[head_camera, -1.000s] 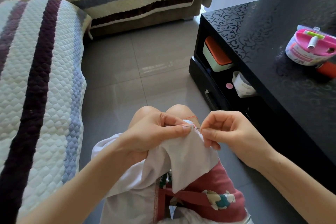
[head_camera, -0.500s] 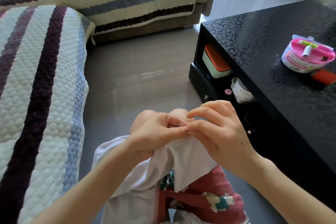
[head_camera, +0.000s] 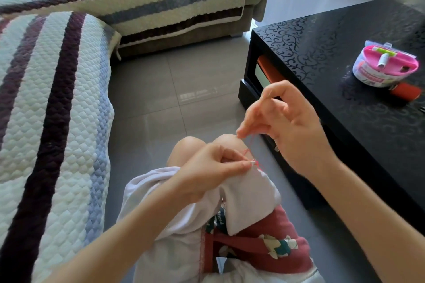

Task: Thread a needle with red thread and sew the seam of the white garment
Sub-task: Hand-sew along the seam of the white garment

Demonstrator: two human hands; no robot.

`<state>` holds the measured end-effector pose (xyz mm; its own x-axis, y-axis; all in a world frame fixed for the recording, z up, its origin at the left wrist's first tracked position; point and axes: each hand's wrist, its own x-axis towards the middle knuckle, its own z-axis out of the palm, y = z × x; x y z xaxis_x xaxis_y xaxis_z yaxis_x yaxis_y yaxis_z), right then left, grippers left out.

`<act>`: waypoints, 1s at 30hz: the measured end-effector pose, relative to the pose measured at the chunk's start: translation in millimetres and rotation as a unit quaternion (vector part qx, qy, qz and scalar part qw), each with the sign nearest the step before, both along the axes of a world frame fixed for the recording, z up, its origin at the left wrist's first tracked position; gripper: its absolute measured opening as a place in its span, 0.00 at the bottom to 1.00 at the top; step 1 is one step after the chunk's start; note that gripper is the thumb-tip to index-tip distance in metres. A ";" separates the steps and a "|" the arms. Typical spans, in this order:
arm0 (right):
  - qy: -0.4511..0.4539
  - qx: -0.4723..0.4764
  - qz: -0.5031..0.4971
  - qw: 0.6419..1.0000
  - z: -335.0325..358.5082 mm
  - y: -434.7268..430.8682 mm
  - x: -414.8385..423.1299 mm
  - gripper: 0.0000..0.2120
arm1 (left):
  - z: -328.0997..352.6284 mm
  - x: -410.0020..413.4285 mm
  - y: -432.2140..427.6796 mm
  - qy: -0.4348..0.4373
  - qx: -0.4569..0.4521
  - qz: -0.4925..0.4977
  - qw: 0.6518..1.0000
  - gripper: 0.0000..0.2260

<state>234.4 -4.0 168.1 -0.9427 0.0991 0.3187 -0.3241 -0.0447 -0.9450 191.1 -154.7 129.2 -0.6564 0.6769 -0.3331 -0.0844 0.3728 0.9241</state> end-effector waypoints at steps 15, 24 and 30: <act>-0.232 0.128 -0.376 0.888 -52.6 166.0 -107.8 0.04 | 11.9 -13.2 -25.0 -0.098 0.010 -0.088 0.991 0.05; -0.193 0.270 0.232 0.914 -5.9 35.2 -10.3 0.06 | 13.8 -14.1 -25.5 -0.053 0.004 -0.087 0.995 0.13; -0.195 0.308 0.228 0.903 -11.2 31.4 -5.2 0.13 | 15.5 -14.1 -27.8 -0.039 0.001 -0.096 0.995 0.17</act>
<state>229.2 27.4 157.0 -0.8929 -0.4110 -0.1839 -0.0422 0.4830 -0.8746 177.0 -182.5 144.8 -0.4878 0.7878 -0.3760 -0.0834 0.3868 0.9184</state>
